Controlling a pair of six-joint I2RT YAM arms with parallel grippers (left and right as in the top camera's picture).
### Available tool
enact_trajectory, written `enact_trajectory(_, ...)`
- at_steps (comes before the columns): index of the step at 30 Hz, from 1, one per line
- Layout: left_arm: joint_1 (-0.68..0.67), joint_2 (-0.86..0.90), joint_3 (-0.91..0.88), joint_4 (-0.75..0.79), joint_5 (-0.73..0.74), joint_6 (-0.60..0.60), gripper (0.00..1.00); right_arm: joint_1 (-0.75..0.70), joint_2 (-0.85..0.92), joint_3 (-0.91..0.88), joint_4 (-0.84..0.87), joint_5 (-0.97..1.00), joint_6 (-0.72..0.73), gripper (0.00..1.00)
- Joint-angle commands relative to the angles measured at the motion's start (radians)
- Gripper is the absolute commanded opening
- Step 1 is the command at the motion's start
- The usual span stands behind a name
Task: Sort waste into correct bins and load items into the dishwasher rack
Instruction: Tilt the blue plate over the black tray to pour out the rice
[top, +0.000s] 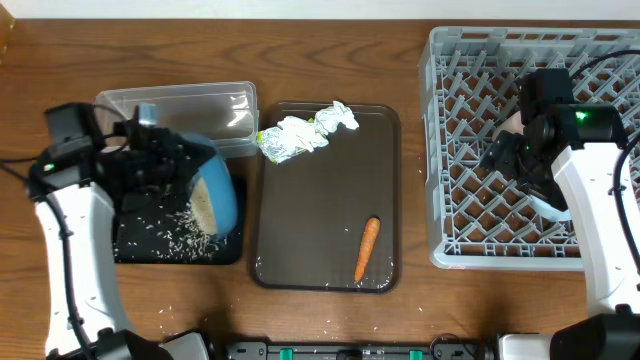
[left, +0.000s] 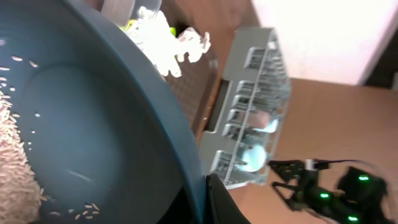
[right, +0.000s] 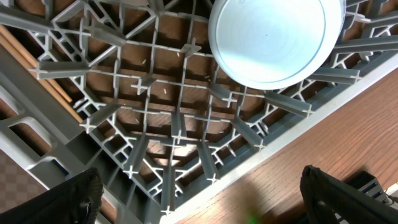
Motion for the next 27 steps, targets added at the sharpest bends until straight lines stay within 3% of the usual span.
enact_trajectory(1, 0.059, 0.011, -0.008, -0.008, 0.151, 0.078, 0.06, -0.005, -0.003, 0.011, 0.0, 0.01, -0.005, 0.99)
enact_trajectory(6, 0.119, 0.013, -0.015, -0.055, 0.229, 0.147, 0.06, -0.005, -0.003, 0.011, 0.0, 0.01, -0.005, 0.99)
enact_trajectory(19, 0.199, 0.021, -0.015, -0.116, 0.3, 0.191, 0.06, -0.005, -0.003, 0.011, 0.0, 0.01, -0.005, 0.99)
enact_trajectory(21, 0.202, 0.022, -0.015, -0.148, 0.341, 0.26, 0.06, -0.005, -0.003, 0.011, 0.0, 0.01, -0.005, 0.99)
enact_trajectory(27, 0.22, 0.027, -0.015, -0.163, 0.27, 0.294, 0.06, -0.005, -0.003, 0.011, 0.0, 0.01, -0.005, 0.99)
